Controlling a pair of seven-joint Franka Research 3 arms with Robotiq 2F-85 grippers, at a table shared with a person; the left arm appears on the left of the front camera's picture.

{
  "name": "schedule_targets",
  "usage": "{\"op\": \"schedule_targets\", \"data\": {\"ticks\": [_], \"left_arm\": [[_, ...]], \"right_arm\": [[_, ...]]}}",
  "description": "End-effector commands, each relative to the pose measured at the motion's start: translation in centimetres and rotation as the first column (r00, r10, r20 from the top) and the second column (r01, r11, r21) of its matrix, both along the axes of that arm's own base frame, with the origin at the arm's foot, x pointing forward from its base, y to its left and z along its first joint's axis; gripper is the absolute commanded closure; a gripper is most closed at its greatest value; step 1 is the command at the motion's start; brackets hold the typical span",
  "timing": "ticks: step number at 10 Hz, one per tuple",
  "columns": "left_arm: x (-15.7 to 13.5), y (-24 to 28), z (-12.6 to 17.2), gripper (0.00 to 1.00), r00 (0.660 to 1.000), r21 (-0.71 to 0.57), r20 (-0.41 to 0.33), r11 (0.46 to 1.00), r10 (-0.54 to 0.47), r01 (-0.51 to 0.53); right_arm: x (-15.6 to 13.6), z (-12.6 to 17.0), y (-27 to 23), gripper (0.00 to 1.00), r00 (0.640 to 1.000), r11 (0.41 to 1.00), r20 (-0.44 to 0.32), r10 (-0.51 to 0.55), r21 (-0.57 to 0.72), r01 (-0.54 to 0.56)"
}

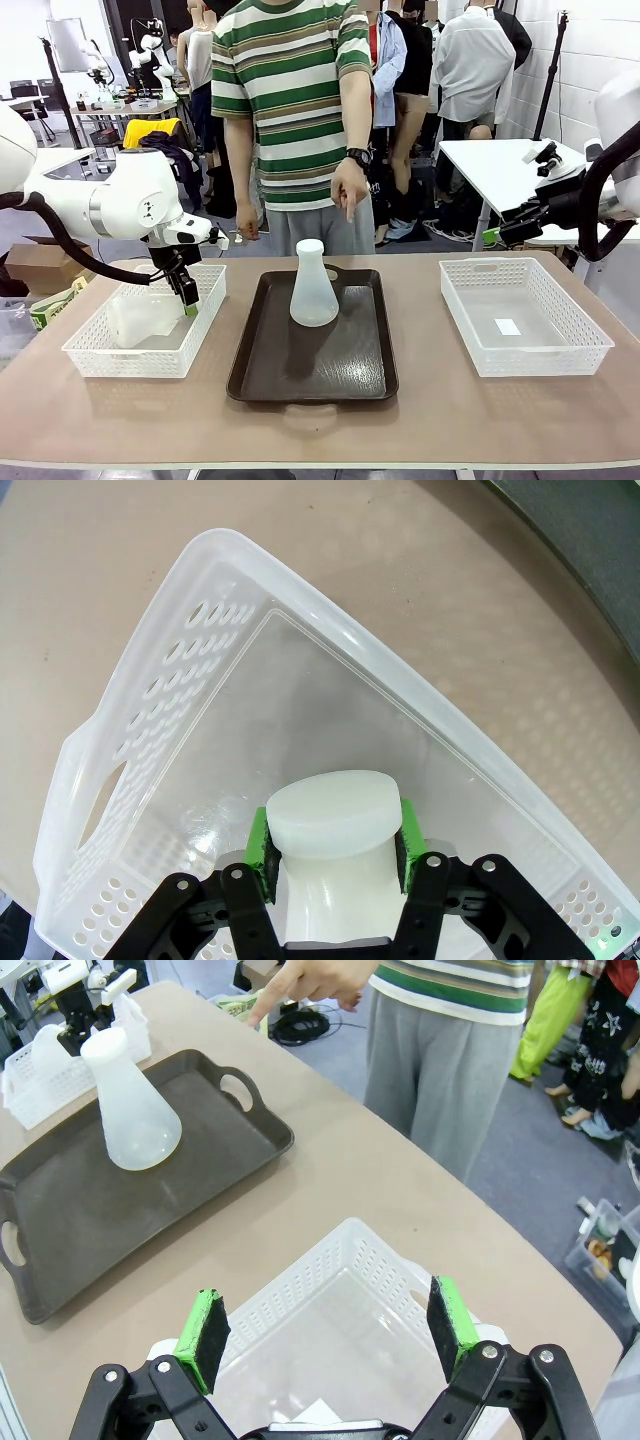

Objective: Prepare the laboratory tools.
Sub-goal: Place the picked Big flask upright in the Handle tray as directed by the person.

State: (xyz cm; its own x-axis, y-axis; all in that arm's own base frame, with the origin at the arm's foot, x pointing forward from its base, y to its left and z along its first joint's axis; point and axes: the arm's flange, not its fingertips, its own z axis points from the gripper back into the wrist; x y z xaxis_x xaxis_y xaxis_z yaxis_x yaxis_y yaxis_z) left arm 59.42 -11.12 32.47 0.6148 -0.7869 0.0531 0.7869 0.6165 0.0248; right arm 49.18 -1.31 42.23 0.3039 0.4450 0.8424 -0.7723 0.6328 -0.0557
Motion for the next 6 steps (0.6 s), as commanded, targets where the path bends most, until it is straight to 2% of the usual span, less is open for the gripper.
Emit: {"op": "schedule_targets", "data": {"ticks": [1, 3, 4, 6], "left_arm": [[0.0, 0.0, 0.0, 1.0, 1.0, 0.0, 0.0, 1.0, 0.0, 0.0], [-0.6, 0.2, 1.5, 1.0, 1.0, 0.013, -0.014, 1.0, 0.013, -0.013], [-1.3, 0.3, 2.8, 1.0, 1.0, -0.027, -0.02, 1.0, 0.001, -0.002], [-3.5, 0.3, 6.1, 1.0, 0.999, -0.004, 0.039, 1.0, 0.022, -0.022]], "right_arm": [[0.0, -0.1, 0.1, 0.0, 1.0, 1.0, 0.0, 0.001, -0.001, -0.001], [0.0, -0.1, 0.1, 0.0, 1.0, 1.0, 0.0, 0.001, -0.001, -0.001], [0.0, -0.1, 0.1, 0.0, 1.0, 1.0, 0.0, 0.001, -0.001, -0.001], [0.0, -0.1, 0.1, 0.0, 1.0, 1.0, 0.0, 0.001, -0.001, -0.001]]}}
